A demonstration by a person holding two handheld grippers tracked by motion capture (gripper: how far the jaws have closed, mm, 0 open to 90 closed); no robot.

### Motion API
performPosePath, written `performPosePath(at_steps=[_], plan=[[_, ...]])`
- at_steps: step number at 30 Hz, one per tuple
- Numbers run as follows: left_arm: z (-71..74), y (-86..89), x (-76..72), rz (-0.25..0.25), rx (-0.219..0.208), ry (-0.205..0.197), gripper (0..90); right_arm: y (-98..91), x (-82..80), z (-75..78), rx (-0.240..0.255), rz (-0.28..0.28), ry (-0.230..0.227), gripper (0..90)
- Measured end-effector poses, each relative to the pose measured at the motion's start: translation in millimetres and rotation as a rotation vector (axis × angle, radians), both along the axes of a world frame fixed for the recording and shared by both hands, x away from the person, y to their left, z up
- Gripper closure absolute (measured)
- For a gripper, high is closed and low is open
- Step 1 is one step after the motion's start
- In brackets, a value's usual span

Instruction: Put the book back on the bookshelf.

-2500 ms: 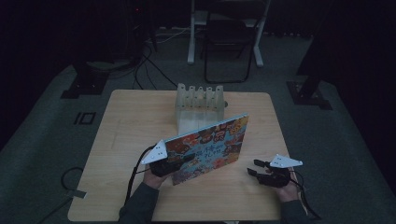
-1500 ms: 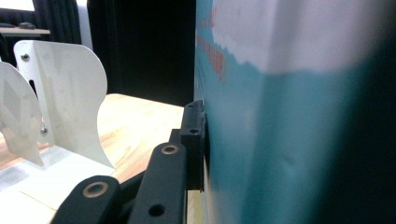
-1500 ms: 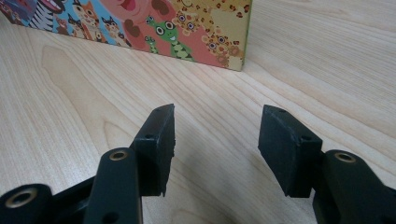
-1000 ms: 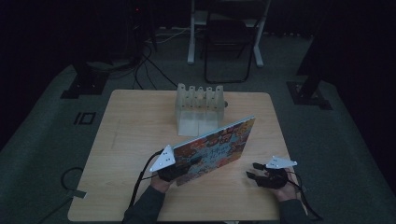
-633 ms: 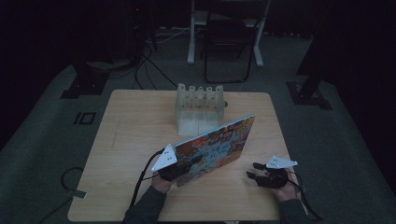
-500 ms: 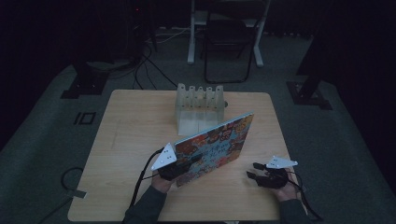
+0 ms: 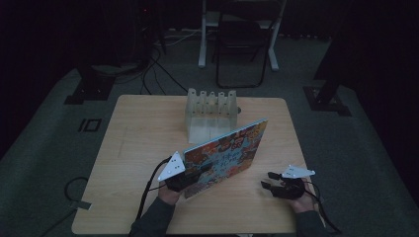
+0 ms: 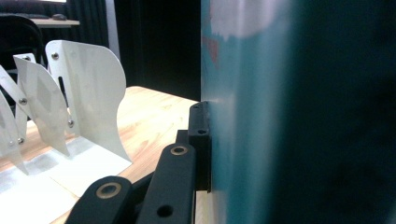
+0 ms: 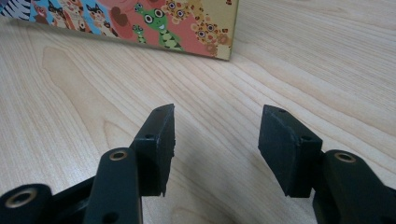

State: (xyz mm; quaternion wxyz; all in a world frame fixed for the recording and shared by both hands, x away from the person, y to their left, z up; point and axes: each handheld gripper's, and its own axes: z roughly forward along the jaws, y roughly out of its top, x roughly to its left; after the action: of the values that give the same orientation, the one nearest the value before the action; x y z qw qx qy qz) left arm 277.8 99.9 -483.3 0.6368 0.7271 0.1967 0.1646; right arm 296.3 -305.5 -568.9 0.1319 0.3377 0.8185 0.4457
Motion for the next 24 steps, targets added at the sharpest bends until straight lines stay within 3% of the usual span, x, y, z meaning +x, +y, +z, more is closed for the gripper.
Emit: performPosePath(at_steps=[24], plan=[[12.9, 16.5, -8.7, 0.042, -0.018, -0.026, 81.3, -2.6, 0.2, 0.2, 0.005, -0.013, 0.001, 45.4]])
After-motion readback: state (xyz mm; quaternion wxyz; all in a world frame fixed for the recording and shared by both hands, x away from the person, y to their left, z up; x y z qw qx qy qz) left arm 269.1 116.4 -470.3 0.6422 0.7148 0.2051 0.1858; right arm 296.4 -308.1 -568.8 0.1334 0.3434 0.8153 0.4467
